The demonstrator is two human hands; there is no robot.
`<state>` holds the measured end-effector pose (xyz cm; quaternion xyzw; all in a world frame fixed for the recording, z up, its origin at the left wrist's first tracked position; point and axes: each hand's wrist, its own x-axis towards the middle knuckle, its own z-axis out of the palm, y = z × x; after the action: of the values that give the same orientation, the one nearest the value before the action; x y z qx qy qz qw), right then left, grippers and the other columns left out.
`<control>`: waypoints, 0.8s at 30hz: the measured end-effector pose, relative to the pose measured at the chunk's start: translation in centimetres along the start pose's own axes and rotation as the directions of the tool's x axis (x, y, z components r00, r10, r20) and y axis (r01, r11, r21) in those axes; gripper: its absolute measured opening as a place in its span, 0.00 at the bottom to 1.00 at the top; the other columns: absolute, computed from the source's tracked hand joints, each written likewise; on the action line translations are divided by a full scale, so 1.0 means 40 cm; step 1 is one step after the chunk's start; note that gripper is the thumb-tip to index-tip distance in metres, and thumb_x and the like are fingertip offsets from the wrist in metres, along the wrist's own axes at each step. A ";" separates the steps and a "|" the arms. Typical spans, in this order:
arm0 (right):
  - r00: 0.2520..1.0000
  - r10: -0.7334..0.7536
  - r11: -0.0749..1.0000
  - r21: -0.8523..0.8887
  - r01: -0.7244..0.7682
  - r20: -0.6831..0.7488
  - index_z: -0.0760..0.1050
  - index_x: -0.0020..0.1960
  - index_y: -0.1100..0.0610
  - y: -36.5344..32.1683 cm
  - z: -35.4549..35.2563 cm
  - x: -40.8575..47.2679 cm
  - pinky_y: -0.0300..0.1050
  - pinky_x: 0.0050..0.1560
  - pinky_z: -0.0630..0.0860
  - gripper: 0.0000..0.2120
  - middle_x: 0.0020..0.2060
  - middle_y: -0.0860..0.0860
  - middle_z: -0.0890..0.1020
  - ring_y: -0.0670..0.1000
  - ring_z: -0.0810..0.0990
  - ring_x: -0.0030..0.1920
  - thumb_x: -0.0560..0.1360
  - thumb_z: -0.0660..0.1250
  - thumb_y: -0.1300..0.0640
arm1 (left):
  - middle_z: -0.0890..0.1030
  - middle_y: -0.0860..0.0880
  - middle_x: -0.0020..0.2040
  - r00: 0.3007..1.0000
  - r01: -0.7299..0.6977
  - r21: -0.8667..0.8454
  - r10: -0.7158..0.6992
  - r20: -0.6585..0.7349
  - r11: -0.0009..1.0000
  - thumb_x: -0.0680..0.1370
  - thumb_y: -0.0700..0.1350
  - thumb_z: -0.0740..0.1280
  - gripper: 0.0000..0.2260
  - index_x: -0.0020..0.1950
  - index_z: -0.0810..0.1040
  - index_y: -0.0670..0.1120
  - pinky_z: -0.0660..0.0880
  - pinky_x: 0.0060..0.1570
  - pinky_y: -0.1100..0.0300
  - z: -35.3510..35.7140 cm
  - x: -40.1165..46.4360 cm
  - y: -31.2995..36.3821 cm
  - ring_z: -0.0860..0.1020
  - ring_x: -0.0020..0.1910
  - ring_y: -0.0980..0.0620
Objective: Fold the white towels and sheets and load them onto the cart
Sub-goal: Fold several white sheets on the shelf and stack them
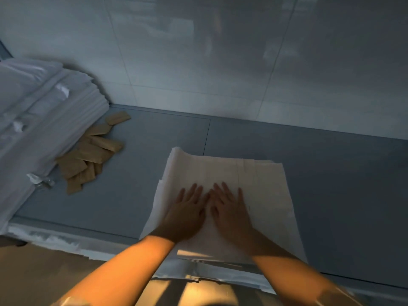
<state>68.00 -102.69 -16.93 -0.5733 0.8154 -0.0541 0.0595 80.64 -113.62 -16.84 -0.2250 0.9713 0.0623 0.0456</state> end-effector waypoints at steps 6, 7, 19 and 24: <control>0.985 0.170 0.985 -0.033 -0.169 0.032 0.48 0.78 0.45 0.045 0.042 0.112 0.61 0.72 0.36 0.28 0.77 0.43 0.47 0.50 0.44 0.77 0.80 0.45 0.38 | 0.47 0.49 0.79 0.981 0.191 0.058 -0.188 -0.054 0.980 0.80 0.63 0.44 0.27 0.78 0.46 0.58 0.36 0.73 0.47 0.034 0.123 -0.099 0.42 0.77 0.45; 0.974 0.221 0.975 -0.035 -0.220 0.041 0.46 0.77 0.42 0.086 0.037 0.122 0.62 0.72 0.36 0.29 0.77 0.43 0.46 0.50 0.43 0.77 0.79 0.43 0.36 | 0.46 0.49 0.79 0.970 0.242 0.076 -0.239 -0.048 0.967 0.78 0.65 0.43 0.28 0.78 0.45 0.59 0.37 0.73 0.46 0.030 0.144 -0.129 0.42 0.77 0.46; 0.854 0.503 0.864 -0.077 -0.498 0.129 0.43 0.78 0.49 0.188 -0.023 0.029 0.70 0.71 0.43 0.27 0.78 0.50 0.44 0.55 0.42 0.77 0.82 0.43 0.45 | 0.44 0.48 0.79 0.945 0.319 0.068 -0.312 -0.095 0.945 0.81 0.57 0.46 0.27 0.79 0.49 0.50 0.30 0.68 0.40 0.015 0.097 -0.150 0.39 0.77 0.46; 0.976 0.210 0.977 -0.031 -0.209 0.053 0.52 0.77 0.46 -0.041 0.032 -0.030 0.68 0.70 0.40 0.25 0.78 0.47 0.51 0.54 0.46 0.77 0.81 0.50 0.46 | 0.47 0.42 0.79 0.975 0.218 0.036 -0.216 -0.055 0.975 0.80 0.56 0.46 0.29 0.79 0.44 0.48 0.20 0.63 0.49 0.066 -0.017 0.005 0.44 0.77 0.41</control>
<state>70.13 -102.12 -17.92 -0.4861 0.8699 -0.0212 0.0807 81.33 -112.79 -19.34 -0.3302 0.9428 0.0312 0.0323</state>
